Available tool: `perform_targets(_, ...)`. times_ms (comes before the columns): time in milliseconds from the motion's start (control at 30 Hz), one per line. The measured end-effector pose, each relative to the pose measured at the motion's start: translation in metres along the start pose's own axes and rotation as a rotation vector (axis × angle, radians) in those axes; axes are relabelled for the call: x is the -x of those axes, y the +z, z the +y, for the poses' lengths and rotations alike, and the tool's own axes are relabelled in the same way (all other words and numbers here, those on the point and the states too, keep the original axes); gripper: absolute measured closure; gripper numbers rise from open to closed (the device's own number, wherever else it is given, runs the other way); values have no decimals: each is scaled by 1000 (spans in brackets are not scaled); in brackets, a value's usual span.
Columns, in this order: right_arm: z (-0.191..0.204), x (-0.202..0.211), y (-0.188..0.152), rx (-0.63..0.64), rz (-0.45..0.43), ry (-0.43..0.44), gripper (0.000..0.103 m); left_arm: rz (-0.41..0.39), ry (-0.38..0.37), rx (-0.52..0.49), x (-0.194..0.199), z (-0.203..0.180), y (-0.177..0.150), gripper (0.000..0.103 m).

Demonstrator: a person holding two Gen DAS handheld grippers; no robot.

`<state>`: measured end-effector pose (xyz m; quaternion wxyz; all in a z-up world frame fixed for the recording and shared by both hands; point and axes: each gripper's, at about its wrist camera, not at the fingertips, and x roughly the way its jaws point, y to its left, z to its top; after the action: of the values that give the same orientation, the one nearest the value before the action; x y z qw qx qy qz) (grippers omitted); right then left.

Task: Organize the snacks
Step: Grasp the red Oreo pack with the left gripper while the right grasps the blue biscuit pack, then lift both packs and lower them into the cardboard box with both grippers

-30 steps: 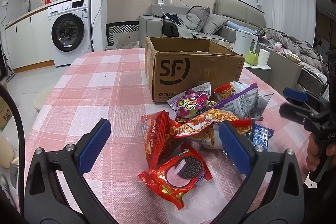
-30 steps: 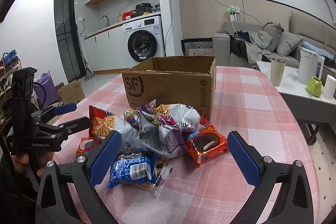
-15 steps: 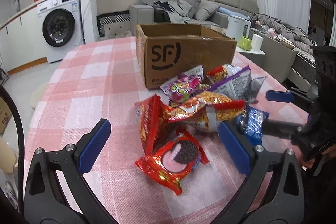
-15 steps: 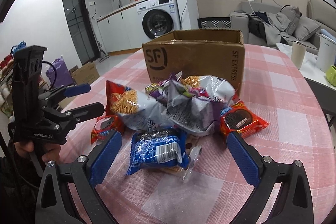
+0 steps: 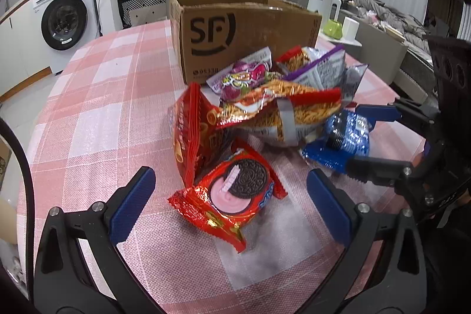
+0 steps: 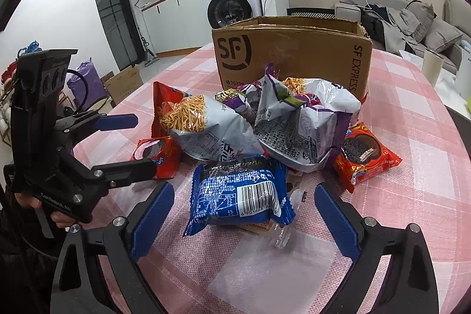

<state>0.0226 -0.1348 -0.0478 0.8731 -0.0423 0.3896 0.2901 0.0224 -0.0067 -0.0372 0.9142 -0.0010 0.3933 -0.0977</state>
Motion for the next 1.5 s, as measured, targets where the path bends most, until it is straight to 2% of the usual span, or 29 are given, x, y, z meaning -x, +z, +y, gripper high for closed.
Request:
perform_targets(100,1,-2,-1,3,13,1,16,28,-14,13,-6,2,-2,3)
perform_targets(300,5,-7,-1,9,26,7,17,54,-39,20,-15,6,-2,14)
perform_targets(433,8,-10,0,16,28,4,17,71,-39,-9,-20,4,-2,17)
perform_targets(500,9,-11,1,16,25,1,18,88,-41,-26,-21,2,-2,29)
perform_targets(633,9,-11,2,16,20,-6,22,93,-48,-39,-18,-6,-5,38)
perform_targets(700,8,-11,2,12,20,-5,23,89,-73,-39,-15,-8,-6,50)
perform_targets(733,7,-10,2,9,19,-2,23,88,-84,-41,-14,-8,-6,52)
perform_targets(900,2,-6,0,-4,14,4,33,76,-108,-64,-12,-15,-6,56)
perform_targets(1067,-1,-1,-2,-11,0,31,49,61,-133,-72,-6,-25,-7,57)
perform_targets(1267,1,4,-5,1,-11,32,54,35,-159,-57,6,-22,-5,57)
perform_targets(1500,8,14,-10,20,-34,53,55,-3,-188,-61,19,-19,-2,57)
